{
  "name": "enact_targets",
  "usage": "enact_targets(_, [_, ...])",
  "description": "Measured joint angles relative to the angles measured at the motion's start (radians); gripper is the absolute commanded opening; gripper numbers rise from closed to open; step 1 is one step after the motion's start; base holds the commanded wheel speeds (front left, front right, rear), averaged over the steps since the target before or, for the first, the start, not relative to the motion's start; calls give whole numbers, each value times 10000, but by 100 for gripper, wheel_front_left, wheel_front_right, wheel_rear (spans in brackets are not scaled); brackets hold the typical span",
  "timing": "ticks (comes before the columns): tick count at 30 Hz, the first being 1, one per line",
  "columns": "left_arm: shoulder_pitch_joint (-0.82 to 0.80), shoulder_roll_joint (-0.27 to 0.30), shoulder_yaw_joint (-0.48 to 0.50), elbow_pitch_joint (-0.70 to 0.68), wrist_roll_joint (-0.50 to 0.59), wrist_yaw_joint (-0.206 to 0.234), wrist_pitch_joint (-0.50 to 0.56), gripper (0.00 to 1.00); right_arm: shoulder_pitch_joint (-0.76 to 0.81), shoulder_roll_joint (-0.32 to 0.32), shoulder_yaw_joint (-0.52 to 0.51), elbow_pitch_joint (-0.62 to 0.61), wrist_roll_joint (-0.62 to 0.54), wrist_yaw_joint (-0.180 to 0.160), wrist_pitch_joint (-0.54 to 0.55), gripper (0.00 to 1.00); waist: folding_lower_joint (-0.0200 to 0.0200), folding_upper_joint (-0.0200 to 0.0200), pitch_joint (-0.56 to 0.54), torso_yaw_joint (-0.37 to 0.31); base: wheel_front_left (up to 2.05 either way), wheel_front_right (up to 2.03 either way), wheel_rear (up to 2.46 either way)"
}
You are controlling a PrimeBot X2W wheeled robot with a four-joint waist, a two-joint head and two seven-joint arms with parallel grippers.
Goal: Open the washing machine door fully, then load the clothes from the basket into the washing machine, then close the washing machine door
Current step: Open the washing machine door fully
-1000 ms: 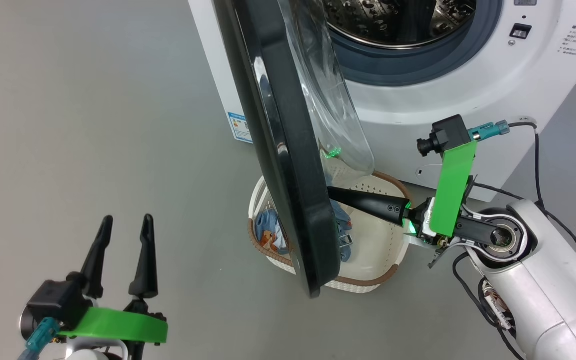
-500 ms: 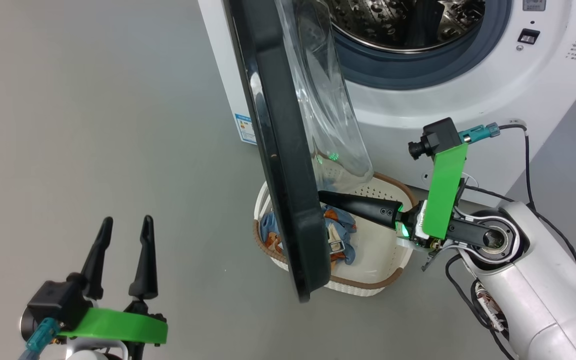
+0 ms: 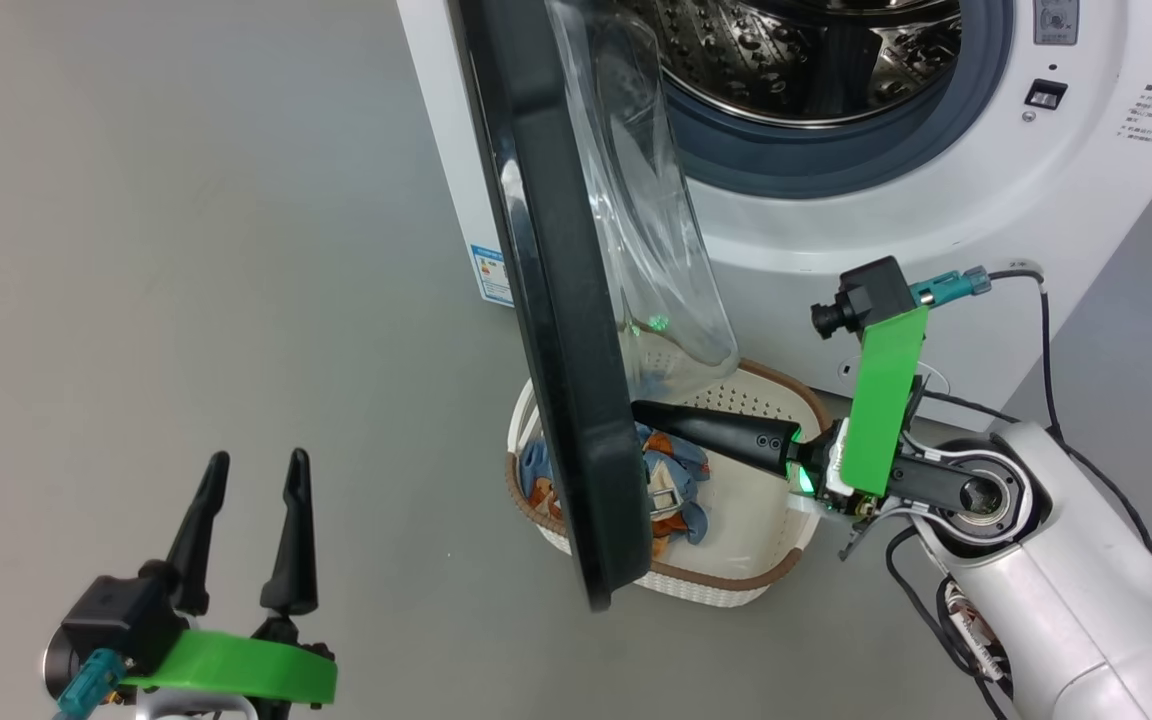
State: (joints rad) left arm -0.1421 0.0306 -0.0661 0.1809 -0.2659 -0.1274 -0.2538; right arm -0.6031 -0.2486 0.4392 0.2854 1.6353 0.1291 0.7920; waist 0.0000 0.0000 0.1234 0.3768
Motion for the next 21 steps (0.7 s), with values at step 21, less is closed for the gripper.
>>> enact_targets(21, [144,2,-12,107,4,0,0,100,101,318,6,117,-42,0,123,0,0,0,-172,289,0,0,0])
